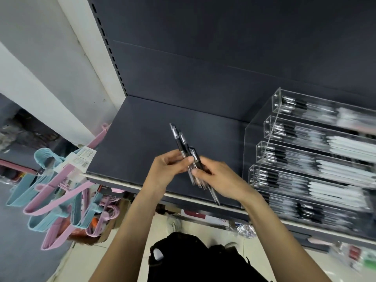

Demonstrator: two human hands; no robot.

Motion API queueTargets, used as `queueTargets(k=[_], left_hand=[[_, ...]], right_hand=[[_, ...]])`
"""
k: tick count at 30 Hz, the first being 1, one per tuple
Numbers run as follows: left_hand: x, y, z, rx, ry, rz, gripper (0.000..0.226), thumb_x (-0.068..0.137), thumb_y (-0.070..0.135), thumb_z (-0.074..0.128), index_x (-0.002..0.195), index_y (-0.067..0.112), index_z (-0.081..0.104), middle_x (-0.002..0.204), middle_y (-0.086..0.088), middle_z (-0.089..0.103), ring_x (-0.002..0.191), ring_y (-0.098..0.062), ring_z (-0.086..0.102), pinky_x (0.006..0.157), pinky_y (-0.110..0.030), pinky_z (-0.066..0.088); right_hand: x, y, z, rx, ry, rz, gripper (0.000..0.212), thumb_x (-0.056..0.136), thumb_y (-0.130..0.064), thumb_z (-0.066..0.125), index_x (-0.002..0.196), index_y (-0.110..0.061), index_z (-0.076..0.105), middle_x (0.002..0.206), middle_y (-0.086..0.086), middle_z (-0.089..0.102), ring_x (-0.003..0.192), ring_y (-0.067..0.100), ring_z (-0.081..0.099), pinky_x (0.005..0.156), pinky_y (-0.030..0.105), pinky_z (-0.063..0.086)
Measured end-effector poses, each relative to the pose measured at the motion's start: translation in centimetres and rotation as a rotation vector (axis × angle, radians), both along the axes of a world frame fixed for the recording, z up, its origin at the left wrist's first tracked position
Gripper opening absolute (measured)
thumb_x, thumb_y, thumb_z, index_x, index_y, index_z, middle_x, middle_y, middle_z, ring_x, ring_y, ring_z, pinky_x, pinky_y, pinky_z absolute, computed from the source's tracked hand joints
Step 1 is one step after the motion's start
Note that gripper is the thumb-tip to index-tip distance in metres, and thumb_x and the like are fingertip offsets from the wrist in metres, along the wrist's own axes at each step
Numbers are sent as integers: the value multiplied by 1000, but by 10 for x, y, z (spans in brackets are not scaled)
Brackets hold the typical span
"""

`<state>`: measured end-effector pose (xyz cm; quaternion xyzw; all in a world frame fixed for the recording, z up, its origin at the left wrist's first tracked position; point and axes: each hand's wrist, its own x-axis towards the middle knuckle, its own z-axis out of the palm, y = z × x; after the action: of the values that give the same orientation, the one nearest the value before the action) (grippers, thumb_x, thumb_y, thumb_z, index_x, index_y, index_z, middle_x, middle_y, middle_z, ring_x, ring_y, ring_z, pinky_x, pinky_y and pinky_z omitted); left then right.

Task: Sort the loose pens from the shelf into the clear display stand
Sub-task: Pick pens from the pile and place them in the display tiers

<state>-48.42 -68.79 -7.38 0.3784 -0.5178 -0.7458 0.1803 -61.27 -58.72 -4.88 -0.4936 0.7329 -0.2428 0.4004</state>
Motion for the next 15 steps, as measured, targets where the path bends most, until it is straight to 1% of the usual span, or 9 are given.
queueTargets(k=[2, 4, 5, 7, 8, 10, 12, 13, 15], left_hand=[[-3, 4, -2, 70, 23, -57, 29, 77, 21, 70, 105, 12, 71, 99, -6, 74, 94, -16, 68, 85, -23, 53], [-6, 10, -2, 129, 65, -39, 28, 78, 20, 66, 103, 7, 71, 97, -6, 73, 92, -15, 68, 84, -22, 52], [-7, 14, -2, 137, 82, -30, 23, 81, 18, 64, 100, 7, 70, 93, -5, 73, 88, -13, 68, 81, -21, 52], [-12, 23, 1, 114, 88, -10, 14, 86, 13, 61, 96, 9, 70, 86, 0, 73, 83, -9, 68, 77, -19, 52], [-13, 28, 2, 98, 86, 15, 13, 88, 12, 60, 95, 11, 70, 85, 2, 74, 84, -8, 68, 78, -19, 52], [-17, 39, 6, 89, 89, 91, 14, 89, 12, 59, 98, 15, 69, 87, 5, 74, 87, -5, 67, 83, -19, 52], [-21, 56, 10, 102, 110, 163, 14, 89, 12, 58, 97, 17, 68, 88, 8, 74, 89, -2, 66, 82, -18, 51], [-23, 67, 11, 119, 125, 194, 13, 90, 12, 57, 96, 18, 68, 87, 9, 74, 90, -1, 67, 80, -18, 51], [-31, 93, 12, 154, 145, 249, 14, 90, 11, 55, 94, 18, 67, 86, 9, 74, 87, 0, 67, 74, -17, 52]], right_hand=[[-2, 5, 0, -9, 26, -8, 23, 95, -36, 51, 114, -25, 58, 68, -6, 58, 57, 0, 48, 60, 22, 42], [-5, 11, 1, -25, -5, -45, 22, 92, -35, 55, 102, -17, 62, 75, 7, 62, 55, 5, 49, 60, 28, 47], [-7, 14, 1, -42, -13, -69, 22, 90, -34, 59, 97, -14, 64, 78, 11, 63, 54, 6, 50, 58, 28, 48], [-10, 22, 1, -110, -3, -145, 23, 85, -32, 66, 92, -10, 66, 80, 12, 62, 53, 10, 54, 54, 23, 49], [-12, 27, 1, -158, -22, -205, 23, 82, -29, 70, 92, -9, 66, 79, 11, 63, 52, 12, 58, 52, 23, 50], [-16, 39, 4, -252, -145, -356, 24, 77, -21, 74, 97, -10, 65, 74, 8, 63, 56, 13, 63, 50, 23, 51], [-25, 58, 8, -326, -219, -455, 33, 75, -16, 76, 103, -15, 59, 74, 2, 61, 59, 12, 65, 50, 20, 50], [-32, 72, 10, -349, -204, -472, 35, 74, -16, 77, 103, -18, 57, 75, -2, 62, 61, 9, 66, 52, 17, 50], [-50, 108, 11, -392, -91, -461, 30, 73, -21, 77, 97, -19, 59, 77, -10, 64, 67, 1, 65, 62, 12, 49]])
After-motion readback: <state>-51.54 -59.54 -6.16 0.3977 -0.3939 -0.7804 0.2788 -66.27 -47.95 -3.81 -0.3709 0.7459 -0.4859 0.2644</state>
